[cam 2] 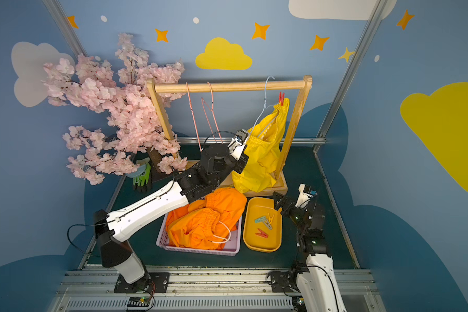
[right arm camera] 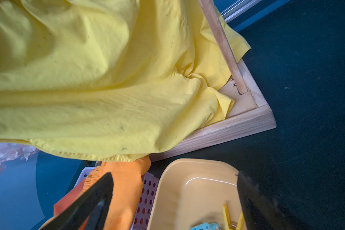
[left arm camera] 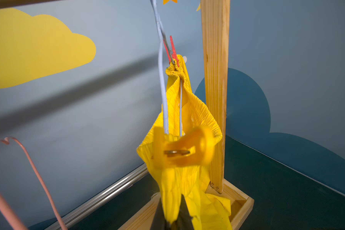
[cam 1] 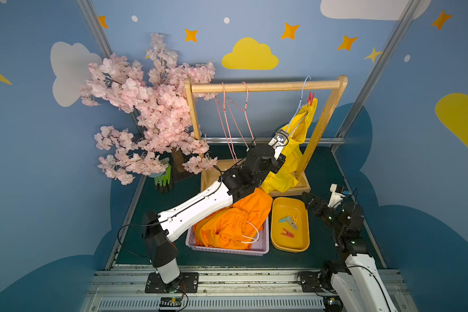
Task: Remove the clothespins securing shorts to the hanger
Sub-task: Pick up the hanger from the clothesline, then adjust the shorts in the basket.
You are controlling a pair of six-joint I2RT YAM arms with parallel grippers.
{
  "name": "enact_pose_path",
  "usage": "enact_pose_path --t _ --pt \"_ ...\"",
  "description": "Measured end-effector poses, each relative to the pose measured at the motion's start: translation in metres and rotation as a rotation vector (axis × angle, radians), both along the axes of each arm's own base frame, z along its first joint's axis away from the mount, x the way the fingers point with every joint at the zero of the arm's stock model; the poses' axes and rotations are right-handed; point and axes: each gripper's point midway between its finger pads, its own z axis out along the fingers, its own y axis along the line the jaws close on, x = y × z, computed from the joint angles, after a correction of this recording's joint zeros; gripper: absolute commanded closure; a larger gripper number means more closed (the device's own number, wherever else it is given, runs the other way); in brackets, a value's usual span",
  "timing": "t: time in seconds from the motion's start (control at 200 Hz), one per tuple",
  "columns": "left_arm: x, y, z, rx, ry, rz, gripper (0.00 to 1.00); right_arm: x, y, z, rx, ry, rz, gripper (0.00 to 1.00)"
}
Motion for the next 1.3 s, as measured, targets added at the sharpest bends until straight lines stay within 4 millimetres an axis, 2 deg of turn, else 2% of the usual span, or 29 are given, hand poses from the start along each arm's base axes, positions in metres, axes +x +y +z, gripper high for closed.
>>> enact_pose_path --t 0.135,0.245,0.551,0.816,1.301 --pt "-0.017 0.007 -0.014 0.027 0.005 -0.037 0.97 0.0 0.0 -0.001 -0.001 0.002 -0.001 0.04" --pt "-0.032 0.021 -0.015 0.02 -0.008 -0.059 0.97 0.001 -0.001 -0.001 -0.003 0.002 -0.006 0.04" --pt "-0.086 0.073 0.018 -0.088 -0.125 -0.142 0.97 0.001 -0.004 -0.002 -0.008 0.005 -0.023 0.04" --pt "-0.13 0.108 0.044 -0.183 -0.232 -0.232 0.97 0.001 -0.005 -0.002 -0.012 0.0 -0.029 0.04" --pt "-0.167 0.156 0.075 -0.259 -0.417 -0.236 0.97 -0.001 -0.003 0.002 -0.034 -0.026 -0.02 0.04"
